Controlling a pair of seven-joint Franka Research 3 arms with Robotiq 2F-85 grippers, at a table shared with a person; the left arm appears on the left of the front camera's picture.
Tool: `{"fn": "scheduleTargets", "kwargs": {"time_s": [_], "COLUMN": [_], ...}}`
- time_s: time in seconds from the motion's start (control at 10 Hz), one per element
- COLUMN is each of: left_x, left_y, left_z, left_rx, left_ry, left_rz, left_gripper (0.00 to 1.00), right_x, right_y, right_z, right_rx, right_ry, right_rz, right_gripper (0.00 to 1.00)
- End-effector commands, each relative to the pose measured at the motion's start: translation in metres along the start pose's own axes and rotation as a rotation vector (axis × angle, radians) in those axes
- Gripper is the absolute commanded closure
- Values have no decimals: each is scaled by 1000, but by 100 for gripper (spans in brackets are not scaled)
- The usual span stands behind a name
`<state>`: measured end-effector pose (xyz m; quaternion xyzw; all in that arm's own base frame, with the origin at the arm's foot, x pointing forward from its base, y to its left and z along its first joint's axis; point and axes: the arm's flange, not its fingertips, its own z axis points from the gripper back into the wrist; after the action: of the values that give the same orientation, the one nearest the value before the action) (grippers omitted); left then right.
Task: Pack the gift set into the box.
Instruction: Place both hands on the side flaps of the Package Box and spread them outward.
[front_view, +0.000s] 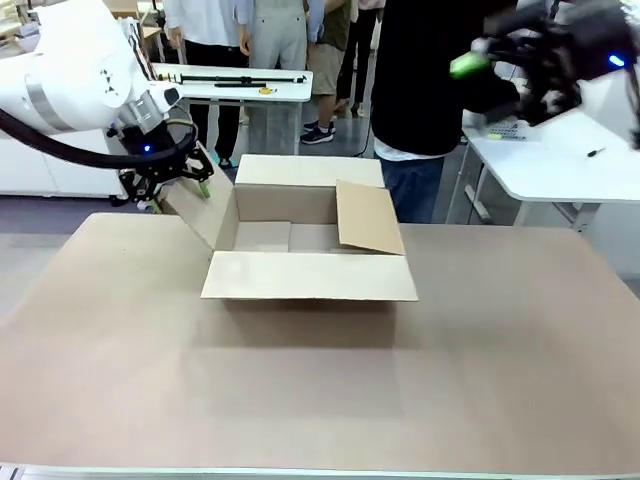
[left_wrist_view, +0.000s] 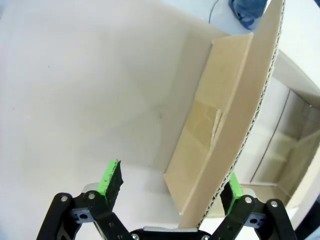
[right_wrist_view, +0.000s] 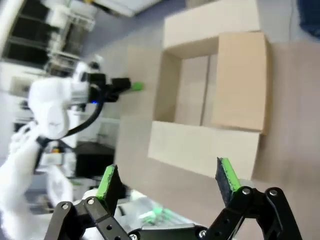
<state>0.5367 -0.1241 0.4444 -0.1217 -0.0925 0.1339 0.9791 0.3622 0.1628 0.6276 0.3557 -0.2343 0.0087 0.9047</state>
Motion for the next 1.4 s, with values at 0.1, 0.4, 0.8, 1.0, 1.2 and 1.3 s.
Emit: {"fn": "scheduleTargets", "kwargs": {"time_s": [0.1, 0.4, 0.8, 1.0, 1.2, 1.3], "left_x": [0, 0, 0, 0, 0, 0], "left_y": [-2, -2, -2, -2, -2, -2], "left_z": [1, 1, 1, 1, 1, 1], "left_rx": [16, 16, 16, 16, 16, 16], "left_ry": [5, 5, 5, 5, 5, 5], "left_rz": [12, 12, 12, 12, 12, 12], "left_gripper": [0, 0, 0, 0, 0, 0], "right_x": [35, 22, 11, 25, 38, 44], "right_y": [42, 54, 38, 64, 64, 59], "right_z": [-92, -154, -157, -232, -271, -292], "right_rx": [-334, -477, -429, -763, -799, -818], "right_ry": [116, 164, 230, 205, 199, 225], "right_rz": [89, 219, 226, 88, 66, 70], "right_gripper": [0, 0, 0, 0, 0, 0]}}
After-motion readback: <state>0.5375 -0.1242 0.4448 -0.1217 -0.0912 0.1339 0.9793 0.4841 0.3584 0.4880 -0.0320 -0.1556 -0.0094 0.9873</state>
